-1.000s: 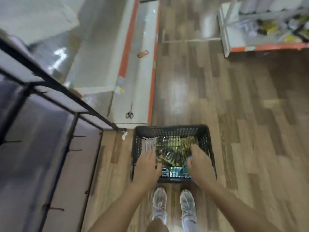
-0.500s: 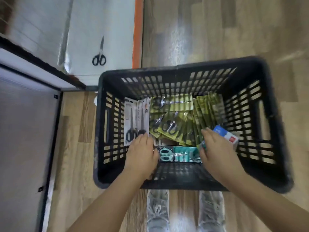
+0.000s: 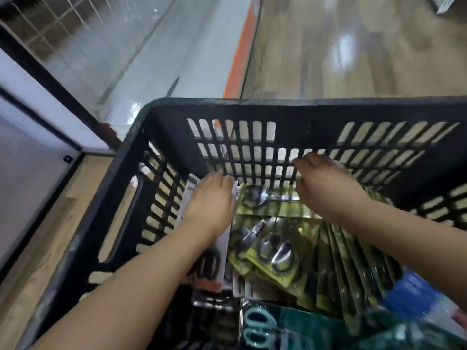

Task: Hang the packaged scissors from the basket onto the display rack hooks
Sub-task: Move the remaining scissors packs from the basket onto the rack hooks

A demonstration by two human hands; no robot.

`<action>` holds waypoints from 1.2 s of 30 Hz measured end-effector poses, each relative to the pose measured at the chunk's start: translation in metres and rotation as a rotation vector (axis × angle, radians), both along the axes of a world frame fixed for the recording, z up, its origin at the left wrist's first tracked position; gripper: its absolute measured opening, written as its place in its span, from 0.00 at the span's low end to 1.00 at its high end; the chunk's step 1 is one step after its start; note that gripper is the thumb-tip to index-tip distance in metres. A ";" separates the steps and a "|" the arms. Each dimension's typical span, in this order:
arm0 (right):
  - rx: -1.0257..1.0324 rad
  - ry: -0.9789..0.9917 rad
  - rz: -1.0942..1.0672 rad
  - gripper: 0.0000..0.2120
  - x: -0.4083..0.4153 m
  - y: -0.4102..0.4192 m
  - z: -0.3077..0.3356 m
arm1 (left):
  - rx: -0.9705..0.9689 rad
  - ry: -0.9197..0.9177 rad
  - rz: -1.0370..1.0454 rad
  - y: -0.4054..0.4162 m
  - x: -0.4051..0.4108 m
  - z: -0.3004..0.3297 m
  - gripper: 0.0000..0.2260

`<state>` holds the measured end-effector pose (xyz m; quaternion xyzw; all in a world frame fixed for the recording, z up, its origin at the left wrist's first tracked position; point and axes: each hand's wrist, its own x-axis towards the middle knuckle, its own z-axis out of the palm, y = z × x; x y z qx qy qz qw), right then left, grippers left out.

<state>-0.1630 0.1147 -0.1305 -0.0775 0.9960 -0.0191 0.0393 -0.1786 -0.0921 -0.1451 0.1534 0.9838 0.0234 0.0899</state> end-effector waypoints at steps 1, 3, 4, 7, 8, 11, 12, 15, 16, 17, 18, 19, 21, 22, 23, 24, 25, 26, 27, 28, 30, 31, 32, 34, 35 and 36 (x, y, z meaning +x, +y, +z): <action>0.017 0.014 0.027 0.17 -0.002 0.002 -0.008 | 0.018 0.008 0.003 0.003 -0.001 -0.004 0.15; 0.034 0.039 0.069 0.14 -0.001 0.003 -0.021 | 0.027 -0.017 -0.005 0.009 0.002 -0.014 0.17; 0.038 -0.001 0.040 0.16 0.002 0.002 -0.028 | 0.014 -0.026 -0.026 0.013 0.004 -0.019 0.19; 0.062 -0.167 -0.067 0.25 0.015 0.002 -0.058 | -0.024 -0.050 -0.158 0.024 0.009 -0.034 0.22; 0.063 -0.212 -0.081 0.26 0.022 0.003 -0.067 | -0.023 -0.058 -0.192 0.028 0.009 -0.036 0.23; 0.010 -0.354 -0.066 0.31 0.036 0.009 -0.077 | 0.018 -0.078 -0.224 0.039 0.009 -0.039 0.24; 0.001 -0.295 -0.033 0.31 0.037 0.012 -0.078 | 0.026 -0.080 -0.232 0.042 0.010 -0.039 0.23; 0.064 -0.309 0.057 0.27 0.043 0.018 -0.076 | 0.035 -0.128 -0.242 0.047 0.011 -0.037 0.26; 0.039 -0.346 0.069 0.26 0.045 0.025 -0.076 | 0.019 -0.156 -0.255 0.046 0.009 -0.038 0.29; 0.037 -0.369 0.087 0.26 0.047 0.029 -0.072 | -0.004 -0.191 -0.274 0.046 0.006 -0.040 0.32; 0.033 -0.371 0.125 0.26 0.049 0.033 -0.069 | -0.024 -0.239 -0.290 0.044 0.003 -0.042 0.36; 0.030 -0.383 0.156 0.26 0.052 0.036 -0.068 | -0.030 -0.297 -0.293 0.042 -0.001 -0.045 0.39; 0.044 -0.405 0.213 0.26 0.056 0.038 -0.061 | 0.020 -0.412 -0.243 0.040 -0.007 -0.048 0.43; 0.062 -0.412 0.242 0.26 0.056 0.040 -0.058 | 0.052 -0.452 -0.219 0.040 -0.009 -0.049 0.44; 0.084 -0.410 0.260 0.26 0.057 0.040 -0.055 | 0.068 -0.473 -0.215 0.040 -0.009 -0.050 0.46; 0.101 -0.408 0.268 0.26 0.056 0.041 -0.055 | 0.066 -0.480 -0.223 0.041 -0.008 -0.049 0.47; 0.084 -0.407 0.253 0.26 0.055 0.041 -0.054 | 0.054 -0.477 -0.237 0.041 -0.006 -0.049 0.48; 0.062 -0.414 0.233 0.26 0.055 0.041 -0.055 | 0.031 -0.470 -0.251 0.041 -0.005 -0.049 0.48; 0.068 -0.424 0.221 0.26 0.056 0.042 -0.056 | 0.005 -0.462 -0.263 0.041 -0.004 -0.049 0.49; 0.058 -0.380 0.227 0.25 0.055 0.041 -0.056 | -0.016 -0.453 -0.271 0.041 -0.003 -0.048 0.48; 0.073 -0.341 0.194 0.25 0.053 0.039 -0.051 | -0.043 -0.439 -0.271 0.043 -0.003 -0.045 0.47; 0.110 -0.335 0.165 0.26 0.052 0.038 -0.047 | -0.056 -0.442 -0.265 0.044 -0.003 -0.043 0.46; 0.088 -0.299 0.159 0.27 0.053 0.040 -0.049 | -0.072 -0.447 -0.257 0.046 -0.003 -0.041 0.46; -0.022 -0.327 0.044 0.29 0.055 0.045 -0.053 | -0.095 -0.440 -0.234 0.047 -0.003 -0.037 0.46; -0.066 -0.321 -0.021 0.29 0.054 0.046 -0.049 | -0.103 -0.414 -0.228 0.047 -0.003 -0.035 0.47; -0.121 -0.281 -0.083 0.29 0.053 0.047 -0.045 | -0.110 -0.371 -0.229 0.047 -0.003 -0.033 0.47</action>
